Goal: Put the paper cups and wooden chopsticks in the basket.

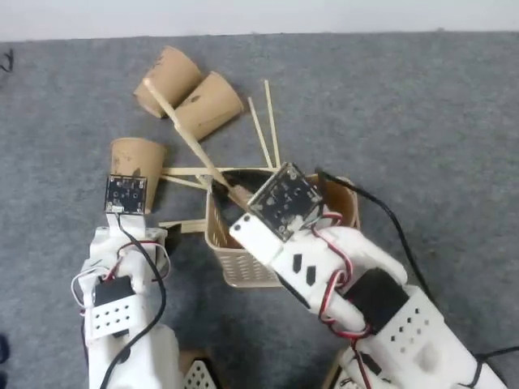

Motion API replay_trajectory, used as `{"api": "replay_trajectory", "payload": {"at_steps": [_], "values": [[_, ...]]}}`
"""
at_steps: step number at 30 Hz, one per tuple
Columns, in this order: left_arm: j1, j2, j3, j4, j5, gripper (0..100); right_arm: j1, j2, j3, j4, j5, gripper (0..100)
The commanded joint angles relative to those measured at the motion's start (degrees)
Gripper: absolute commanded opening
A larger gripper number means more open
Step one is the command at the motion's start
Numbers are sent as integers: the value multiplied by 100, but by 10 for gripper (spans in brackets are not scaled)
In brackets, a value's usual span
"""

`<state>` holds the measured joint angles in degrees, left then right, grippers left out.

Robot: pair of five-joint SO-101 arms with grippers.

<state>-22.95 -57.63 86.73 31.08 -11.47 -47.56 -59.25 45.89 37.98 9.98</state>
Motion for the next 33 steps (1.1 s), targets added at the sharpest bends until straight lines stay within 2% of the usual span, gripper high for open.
{"api": "replay_trajectory", "payload": {"at_steps": [1,2,5,7,13,15,17,20,23,31,33], "values": [[18,-114,-48,-141,-53,332,101,-277,123,163,-53,20],[18,-114,-48,-141,-53,332,101,-295,141,365,-53,53],[18,-114,-48,-141,-53,332,101,-374,123,875,-62,236],[18,-114,-48,-141,-53,332,101,-444,114,1007,-62,297],[18,-114,-48,-141,-53,332,136,-690,0,1042,0,270],[18,-114,-48,-141,-53,332,479,-708,-536,1209,246,268],[18,-114,-48,-141,-53,332,1156,-637,-1292,1490,229,267],[18,-114,-48,-141,-53,332,1877,-224,-2295,2360,44,266],[18,-114,-48,-149,-53,332,1930,409,-3130,3618,202,266],[18,-114,-48,-149,-53,332,2677,2044,-5837,6255,387,266],[18,-114,-48,-149,-53,332,2703,2422,-5996,6519,387,266]]}}
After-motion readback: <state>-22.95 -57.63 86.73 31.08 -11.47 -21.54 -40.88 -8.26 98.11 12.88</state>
